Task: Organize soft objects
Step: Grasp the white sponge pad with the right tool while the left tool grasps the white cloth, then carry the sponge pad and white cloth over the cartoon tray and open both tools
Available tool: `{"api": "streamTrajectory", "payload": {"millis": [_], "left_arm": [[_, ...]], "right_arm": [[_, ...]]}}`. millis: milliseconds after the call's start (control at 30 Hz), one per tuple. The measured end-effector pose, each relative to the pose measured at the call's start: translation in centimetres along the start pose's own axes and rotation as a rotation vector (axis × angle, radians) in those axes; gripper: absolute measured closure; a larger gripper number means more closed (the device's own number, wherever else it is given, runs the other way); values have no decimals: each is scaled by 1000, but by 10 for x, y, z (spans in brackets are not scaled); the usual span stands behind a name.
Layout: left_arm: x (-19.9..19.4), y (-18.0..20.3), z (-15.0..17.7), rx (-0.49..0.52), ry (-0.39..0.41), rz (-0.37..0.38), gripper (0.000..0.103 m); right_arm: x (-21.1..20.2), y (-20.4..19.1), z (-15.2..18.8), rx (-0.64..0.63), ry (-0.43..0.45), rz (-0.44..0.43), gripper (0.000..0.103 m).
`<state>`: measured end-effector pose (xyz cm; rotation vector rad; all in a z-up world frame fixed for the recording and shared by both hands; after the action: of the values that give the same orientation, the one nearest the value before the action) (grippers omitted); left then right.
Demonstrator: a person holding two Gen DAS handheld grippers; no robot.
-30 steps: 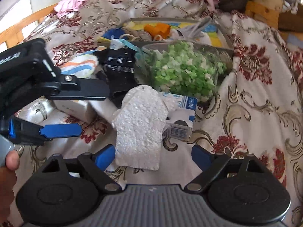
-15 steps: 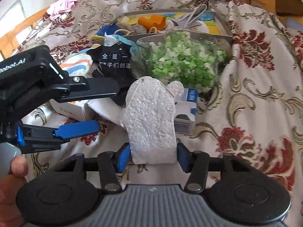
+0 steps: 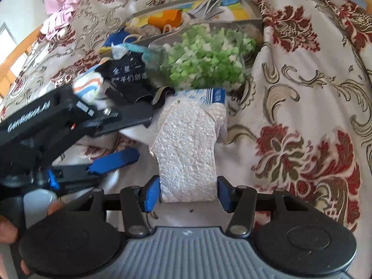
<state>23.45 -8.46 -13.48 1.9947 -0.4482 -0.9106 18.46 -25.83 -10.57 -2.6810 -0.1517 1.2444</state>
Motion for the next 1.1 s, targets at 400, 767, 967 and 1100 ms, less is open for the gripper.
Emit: {"api": "streamTrajectory", "payload": {"millis": [400,767,967,1100], "left_arm": [[14,-5,0,-54,-32,-5,65],[1,-8,-2,-36,6,-77,99],[-30,-11,12,-48,17,-169,99],[-46,-6,21,77,35,-222,100]], "right_arm": [[-13,23,-6,80,68,95,46],[-17,29,-11,91,135,89,46],[-17,28,-14,96,152,72,46],[-27,24,-16,74,207,47,46]]}}
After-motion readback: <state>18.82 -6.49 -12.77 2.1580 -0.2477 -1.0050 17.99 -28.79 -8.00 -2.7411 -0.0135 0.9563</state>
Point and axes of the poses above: each gripper's, at about its wrist camera, not at the fingertips, and x roughly the way its jaws point, y to its right, z to its underside, the point moved 5 cm from there along x, roughly the way its jaws point, and after that the axes turned 9 degrees about y, right-handed, at the moved point
